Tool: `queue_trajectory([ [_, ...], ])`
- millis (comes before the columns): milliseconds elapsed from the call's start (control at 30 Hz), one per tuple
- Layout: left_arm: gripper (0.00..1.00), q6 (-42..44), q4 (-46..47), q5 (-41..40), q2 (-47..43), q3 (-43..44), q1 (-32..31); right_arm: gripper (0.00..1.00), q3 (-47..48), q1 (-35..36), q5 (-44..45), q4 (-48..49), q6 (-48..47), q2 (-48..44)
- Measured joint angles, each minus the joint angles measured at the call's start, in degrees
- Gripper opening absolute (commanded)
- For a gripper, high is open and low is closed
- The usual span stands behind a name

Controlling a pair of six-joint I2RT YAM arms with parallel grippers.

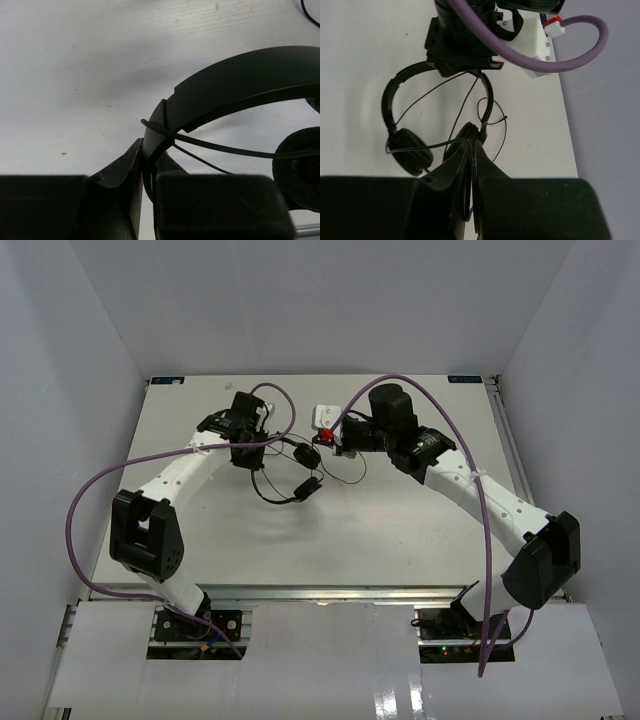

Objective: Wrap the headphones

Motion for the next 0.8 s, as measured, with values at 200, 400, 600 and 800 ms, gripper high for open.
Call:
queue_trajectory([
  [200,0.00,0.47,0.71,3.12,-0.37,-0.92,-3.48,0.08,0.00,0.00,2.57,4.67,0.82,2.84],
  [400,0.00,0.67,1.43,6.43,-2.99,-1.70,-6.14,0.08,-0.01,-0.15,5.94,9.46,2.51,5.73],
  [600,0.00,1.08,1.33,9.06,-8.33,-3.54,-7.08,0.08,0.00,-3.20,8.96,13.15,7.30,8.81],
  [800,0.00,1.18,1.47,11.17,-11.98,-3.72,-7.48,0.08,0.00,-6.52,8.98,13.35,11.16,11.29],
])
